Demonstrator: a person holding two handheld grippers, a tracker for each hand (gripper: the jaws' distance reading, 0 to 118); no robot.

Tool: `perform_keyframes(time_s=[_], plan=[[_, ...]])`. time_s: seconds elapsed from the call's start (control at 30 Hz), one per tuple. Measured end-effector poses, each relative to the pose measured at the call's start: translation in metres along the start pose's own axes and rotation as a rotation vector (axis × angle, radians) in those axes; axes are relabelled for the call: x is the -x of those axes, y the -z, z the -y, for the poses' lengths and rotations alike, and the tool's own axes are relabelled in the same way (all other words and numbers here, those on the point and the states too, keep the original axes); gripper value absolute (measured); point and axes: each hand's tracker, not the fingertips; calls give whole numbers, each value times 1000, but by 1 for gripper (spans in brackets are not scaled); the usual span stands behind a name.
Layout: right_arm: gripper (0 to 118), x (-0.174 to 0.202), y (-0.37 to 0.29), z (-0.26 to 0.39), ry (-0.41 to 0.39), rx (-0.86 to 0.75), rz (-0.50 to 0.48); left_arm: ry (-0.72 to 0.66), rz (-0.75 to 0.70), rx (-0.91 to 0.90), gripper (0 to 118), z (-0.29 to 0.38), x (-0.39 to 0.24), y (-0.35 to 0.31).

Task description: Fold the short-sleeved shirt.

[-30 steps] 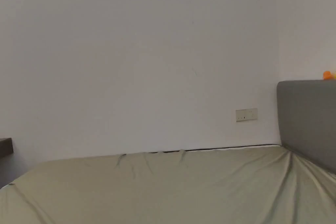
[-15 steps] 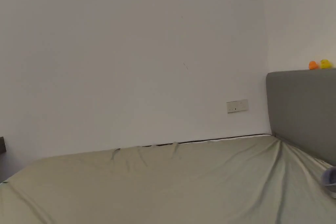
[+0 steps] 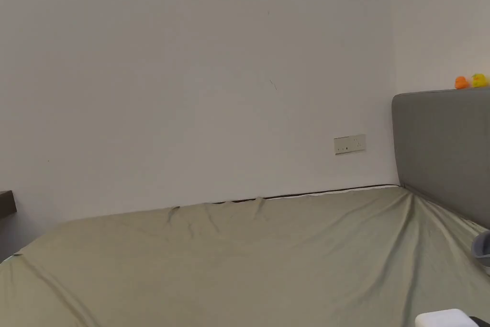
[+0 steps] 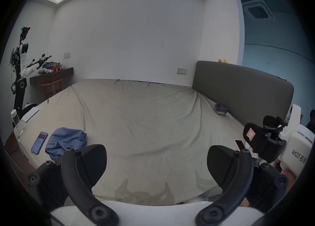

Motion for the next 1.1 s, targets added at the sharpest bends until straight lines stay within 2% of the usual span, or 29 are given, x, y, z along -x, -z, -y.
perform_keyframes(time_s=[0.07, 0.2, 0.37, 0.43, 0.57, 0.7, 0.8, 0.83, 0.9, 1.0, 1.1], plan=[[118, 1, -2, -1, 2, -10, -5, -3, 0, -11, 115, -1, -1, -1], [118, -3, 0, 1, 56, 4, -31, -7, -15, -24, 115, -7, -4, 0], [118, -7, 3, 1, 89, 19, -51, 55, -69, -69, 115, -19, -12, 1], [118, -7, 5, 0, 84, 38, -40, 75, -104, -90, 115, -23, -15, 0], [118, -8, 7, -1, 88, 54, 22, 84, -79, -99, 115, -25, -16, -1], [118, -11, 10, -4, 105, 60, 23, 75, -63, -86, 115, -24, -14, 6], [118, -13, 13, -7, 150, 96, 39, 101, -75, -64, 115, -22, -13, 13], [118, -14, 13, -7, 194, 112, 35, 108, -76, -55, 115, -23, -12, 13], [118, -17, 11, -8, 218, 107, 7, 111, -85, -58, 115, -24, -13, 12], [118, -19, 6, -14, 240, 83, -24, 143, -95, -88, 115, -27, -15, 9], [118, -16, -1, -22, 236, 48, -2, 154, -94, -100, 115, -31, -14, 7]])
